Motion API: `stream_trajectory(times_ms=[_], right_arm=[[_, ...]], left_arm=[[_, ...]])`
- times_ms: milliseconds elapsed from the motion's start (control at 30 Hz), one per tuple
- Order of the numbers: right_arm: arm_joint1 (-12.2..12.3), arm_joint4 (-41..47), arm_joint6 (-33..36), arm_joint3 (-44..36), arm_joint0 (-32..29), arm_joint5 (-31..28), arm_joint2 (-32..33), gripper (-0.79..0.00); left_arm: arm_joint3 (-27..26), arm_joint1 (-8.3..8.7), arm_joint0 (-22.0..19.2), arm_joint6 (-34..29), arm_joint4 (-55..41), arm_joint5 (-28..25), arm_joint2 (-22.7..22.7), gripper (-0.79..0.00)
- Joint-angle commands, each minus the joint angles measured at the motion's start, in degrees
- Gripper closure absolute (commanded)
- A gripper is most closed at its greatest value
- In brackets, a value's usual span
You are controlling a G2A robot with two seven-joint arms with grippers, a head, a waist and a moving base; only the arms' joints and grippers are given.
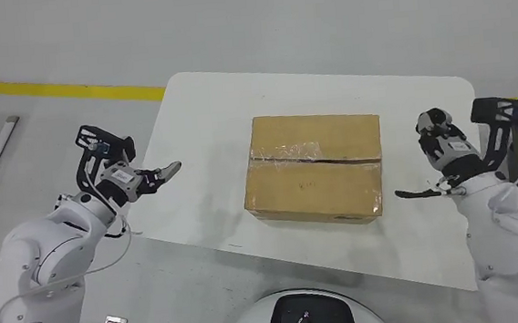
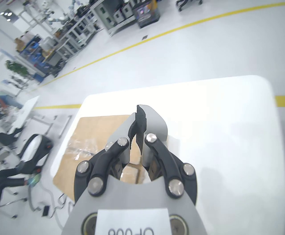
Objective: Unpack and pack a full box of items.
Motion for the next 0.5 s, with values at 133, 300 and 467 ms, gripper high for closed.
stream_trajectory(times_ms=[133,300,467], right_arm=[[-0.31,-5.62,-4.85,-5.94,-9.55,2.95,4.63,0.000],[-0.30,-6.46,-5.17,-6.03,-14.25,-2.15,7.36,0.000],[-0.41,-3.66,-6.73,-3.52,-16.68,-6.72,10.61,0.000]], left_arm=[[-1.86,-0.30,1.69,3.35,-1.95,5.79,-1.33,-0.785],[-2.61,-0.38,2.53,3.15,-3.40,7.20,-1.75,-0.785],[-2.61,-0.38,2.53,3.15,-3.40,7.20,-1.75,-0.785]])
